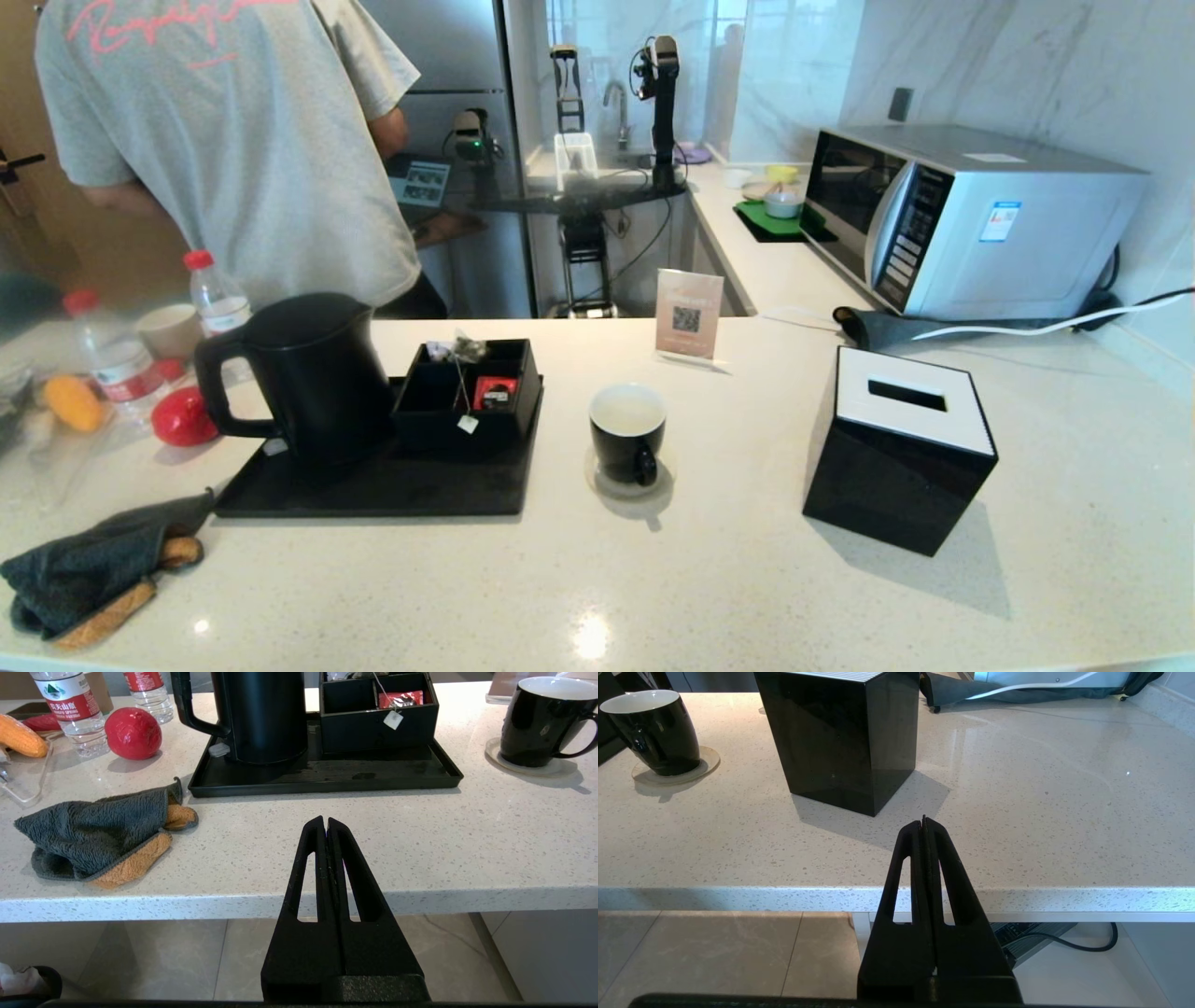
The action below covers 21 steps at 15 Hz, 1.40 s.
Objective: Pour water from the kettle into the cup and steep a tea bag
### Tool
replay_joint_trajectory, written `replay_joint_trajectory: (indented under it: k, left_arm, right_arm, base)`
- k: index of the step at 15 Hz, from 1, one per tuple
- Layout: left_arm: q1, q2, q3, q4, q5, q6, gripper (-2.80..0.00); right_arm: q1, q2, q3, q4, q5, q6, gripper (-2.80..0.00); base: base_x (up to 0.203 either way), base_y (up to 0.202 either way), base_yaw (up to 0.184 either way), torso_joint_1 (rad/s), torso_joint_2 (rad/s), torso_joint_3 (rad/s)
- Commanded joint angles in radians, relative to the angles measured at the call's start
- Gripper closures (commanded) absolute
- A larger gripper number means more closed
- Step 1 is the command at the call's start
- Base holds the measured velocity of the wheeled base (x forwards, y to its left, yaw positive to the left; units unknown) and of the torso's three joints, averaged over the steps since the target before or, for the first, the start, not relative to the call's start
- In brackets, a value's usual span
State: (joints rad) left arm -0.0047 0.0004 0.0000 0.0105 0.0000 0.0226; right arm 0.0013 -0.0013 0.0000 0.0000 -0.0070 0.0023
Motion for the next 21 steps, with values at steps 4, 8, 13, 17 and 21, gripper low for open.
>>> replay_joint_trajectory:
  k: [4,8,13,17,21]
  left_arm:
    - [0.000,0.000,0.000,0.000,0.002,-0.004,0.00]
    - [0.000,0.000,0.000,0.000,-0.003,-0.006,0.00]
    - [0.000,0.000,0.000,0.000,0.003,-0.009,0.00]
    - [0.000,0.000,0.000,0.000,0.005,-0.012,0.00]
    - [0.000,0.088,-0.099,0.005,0.004,-0.012,0.00]
  right_arm:
    - [0.000,0.001,0.000,0.000,0.000,0.001,0.00]
    - [0.000,0.001,0.000,0.000,0.001,0.000,0.00]
    - [0.000,0.001,0.000,0.000,0.001,0.000,0.00]
    - [0.000,0.001,0.000,0.000,0.001,0.000,0.00]
    - [0.000,0.001,0.000,0.000,-0.001,-0.001,0.00]
  base:
    - [0.000,0.000,0.000,0.000,0.00,0.000]
    - [0.000,0.000,0.000,0.000,0.00,0.000]
    - [0.000,0.000,0.000,0.000,0.00,0.000]
    - [0.000,0.000,0.000,0.000,0.00,0.000]
    - [0.000,0.000,0.000,0.000,0.00,0.000]
